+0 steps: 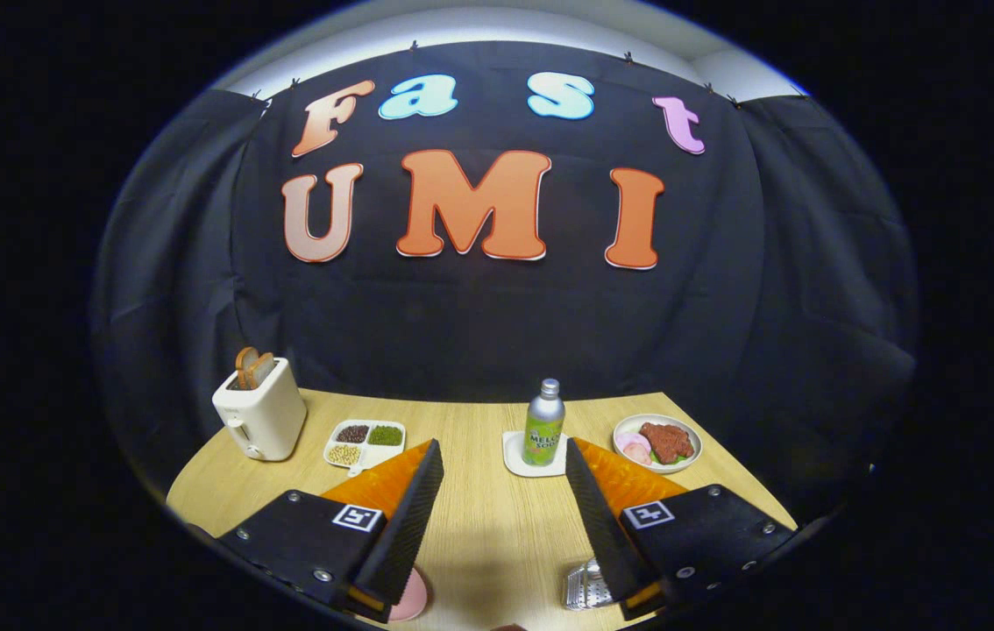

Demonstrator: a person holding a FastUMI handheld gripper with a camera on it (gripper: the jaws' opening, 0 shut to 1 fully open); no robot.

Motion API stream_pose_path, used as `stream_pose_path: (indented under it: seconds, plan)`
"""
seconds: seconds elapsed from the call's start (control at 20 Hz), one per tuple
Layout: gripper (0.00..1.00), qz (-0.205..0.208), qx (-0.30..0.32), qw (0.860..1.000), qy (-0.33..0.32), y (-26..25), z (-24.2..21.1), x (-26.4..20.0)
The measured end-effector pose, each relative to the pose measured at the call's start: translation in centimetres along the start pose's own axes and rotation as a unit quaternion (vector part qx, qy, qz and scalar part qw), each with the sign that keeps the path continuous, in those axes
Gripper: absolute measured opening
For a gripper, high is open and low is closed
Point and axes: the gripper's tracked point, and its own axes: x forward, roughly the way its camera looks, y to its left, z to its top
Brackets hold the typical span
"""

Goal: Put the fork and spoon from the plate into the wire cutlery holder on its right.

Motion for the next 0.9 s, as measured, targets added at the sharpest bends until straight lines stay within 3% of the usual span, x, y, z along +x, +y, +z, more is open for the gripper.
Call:
stream_pose_path:
  seconds: [0.2, 0.5, 0.75, 0.9]
  plan:
    - [0.93, 0.013, 0.010, 1.000, -0.018, 4.2, 0.4, 0.0]
    - [0.94, 0.043, 0.011, 0.999, 0.028, 10.7, -3.9, -0.2]
    - [0.94, 0.073, -0.001, 0.989, 0.126, 14.9, -11.2, -1.2]
    - [0.94, 0.084, -0.008, 0.974, 0.209, 16.8, -16.7, -2.3]
